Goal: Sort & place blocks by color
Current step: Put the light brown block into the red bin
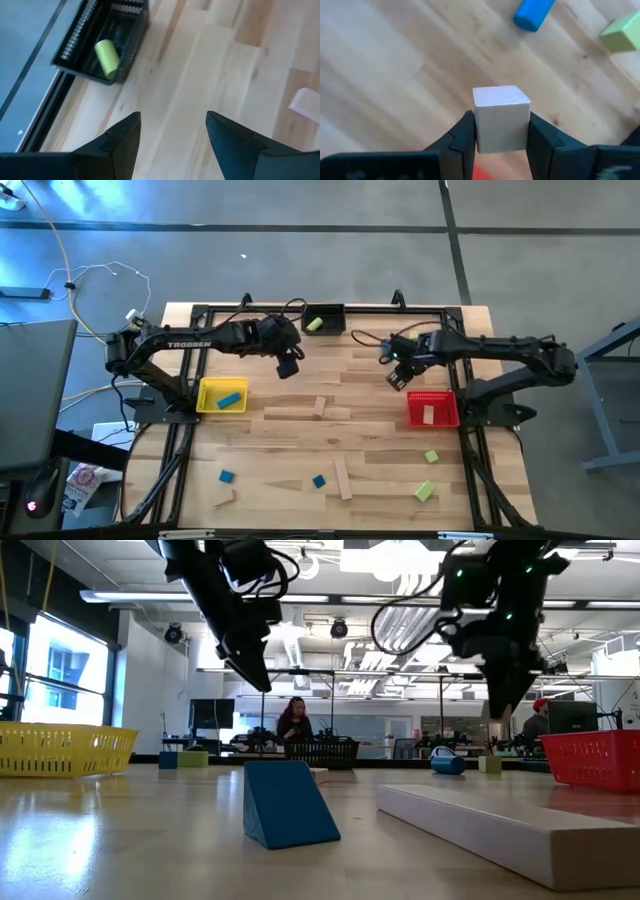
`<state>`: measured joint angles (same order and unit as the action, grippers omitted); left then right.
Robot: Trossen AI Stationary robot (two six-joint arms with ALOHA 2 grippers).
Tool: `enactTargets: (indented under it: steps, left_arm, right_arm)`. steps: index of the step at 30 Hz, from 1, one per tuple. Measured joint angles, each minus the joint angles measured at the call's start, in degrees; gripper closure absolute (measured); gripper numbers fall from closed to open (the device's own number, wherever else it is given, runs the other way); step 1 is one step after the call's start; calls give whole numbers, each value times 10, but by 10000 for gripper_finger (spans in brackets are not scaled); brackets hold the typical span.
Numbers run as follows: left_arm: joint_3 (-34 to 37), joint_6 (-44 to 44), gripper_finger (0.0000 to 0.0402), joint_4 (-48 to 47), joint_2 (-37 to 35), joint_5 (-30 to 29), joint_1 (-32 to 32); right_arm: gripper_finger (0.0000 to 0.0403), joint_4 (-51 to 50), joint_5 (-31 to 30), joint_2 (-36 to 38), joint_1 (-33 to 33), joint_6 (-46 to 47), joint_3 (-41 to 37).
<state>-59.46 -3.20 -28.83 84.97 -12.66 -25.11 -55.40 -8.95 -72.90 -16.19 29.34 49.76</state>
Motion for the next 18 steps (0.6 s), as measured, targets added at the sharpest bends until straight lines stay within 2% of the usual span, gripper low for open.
enactTargets:
  steps: [8, 18]
  left_arm:
    - [0, 0, 190, -15, 0, 0, -35]
    - [0, 0, 190, -14, 0, 0, -73]
  right_arm:
    - [297, -68, -6, 58, 104, 132, 0]
    - [297, -111, 7, 46, 224, 317, 0]
